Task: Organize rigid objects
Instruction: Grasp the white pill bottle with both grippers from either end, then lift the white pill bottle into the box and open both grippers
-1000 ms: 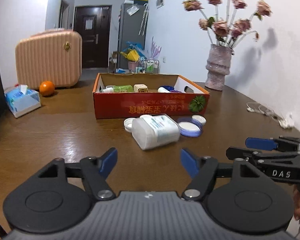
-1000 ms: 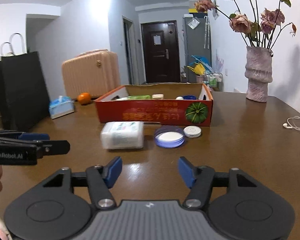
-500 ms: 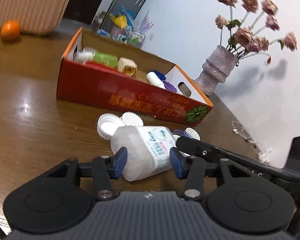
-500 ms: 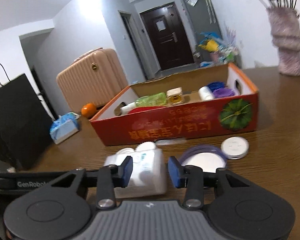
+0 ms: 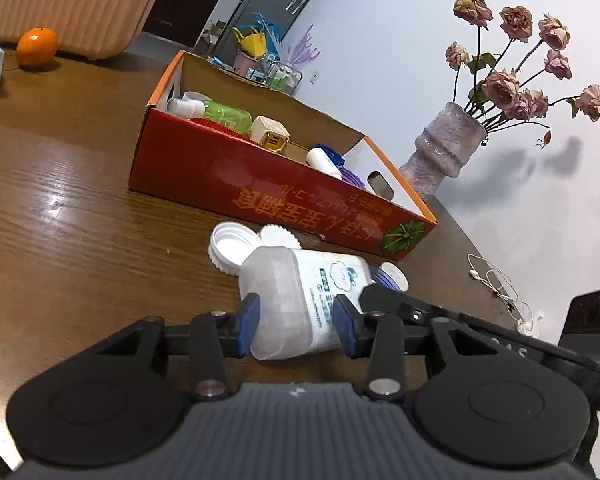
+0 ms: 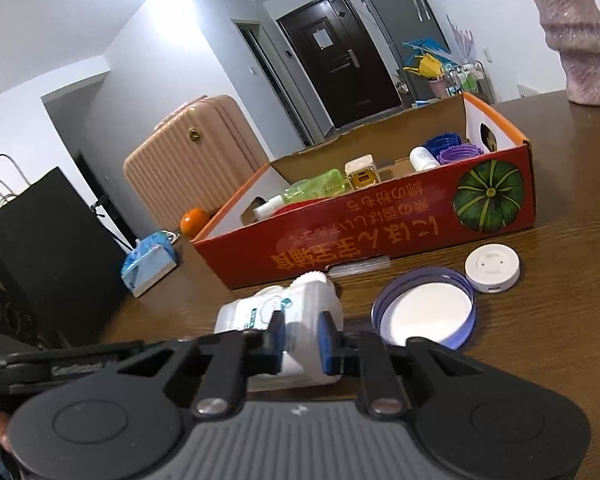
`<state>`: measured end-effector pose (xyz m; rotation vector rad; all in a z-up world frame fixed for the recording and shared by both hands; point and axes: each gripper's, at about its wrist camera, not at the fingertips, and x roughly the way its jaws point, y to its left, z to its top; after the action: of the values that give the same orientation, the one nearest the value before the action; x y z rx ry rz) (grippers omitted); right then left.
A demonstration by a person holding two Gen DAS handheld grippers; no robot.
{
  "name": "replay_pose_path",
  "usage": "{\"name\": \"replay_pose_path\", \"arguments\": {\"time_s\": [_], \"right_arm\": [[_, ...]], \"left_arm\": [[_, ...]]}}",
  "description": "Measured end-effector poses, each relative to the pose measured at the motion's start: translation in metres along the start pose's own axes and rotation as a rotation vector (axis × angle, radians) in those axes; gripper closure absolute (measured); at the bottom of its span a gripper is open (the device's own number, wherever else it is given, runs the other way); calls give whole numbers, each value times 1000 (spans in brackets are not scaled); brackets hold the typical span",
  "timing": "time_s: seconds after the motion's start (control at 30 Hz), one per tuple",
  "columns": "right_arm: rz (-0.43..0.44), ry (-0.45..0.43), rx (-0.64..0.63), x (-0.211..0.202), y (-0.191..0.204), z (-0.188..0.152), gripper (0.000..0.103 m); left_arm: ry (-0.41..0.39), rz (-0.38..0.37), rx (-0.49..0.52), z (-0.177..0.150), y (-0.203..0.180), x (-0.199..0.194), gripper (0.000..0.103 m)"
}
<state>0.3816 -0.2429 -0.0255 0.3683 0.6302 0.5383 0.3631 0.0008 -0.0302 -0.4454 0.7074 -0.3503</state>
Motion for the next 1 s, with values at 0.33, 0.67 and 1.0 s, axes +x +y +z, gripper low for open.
{"name": "replay_pose_path", "arguments": {"time_s": [0.33, 0.67, 1.0], "right_arm": [[-27, -16, 11, -87, 22, -62, 87], [11, 1, 86, -122, 13, -82, 85], [16, -67, 82, -120, 7, -53, 85]], "left_arm": [[63, 0, 59, -63, -43, -60, 64], [65, 10, 91, -86, -70, -90, 64], [21, -22, 113, -62, -79, -81, 64]]}}
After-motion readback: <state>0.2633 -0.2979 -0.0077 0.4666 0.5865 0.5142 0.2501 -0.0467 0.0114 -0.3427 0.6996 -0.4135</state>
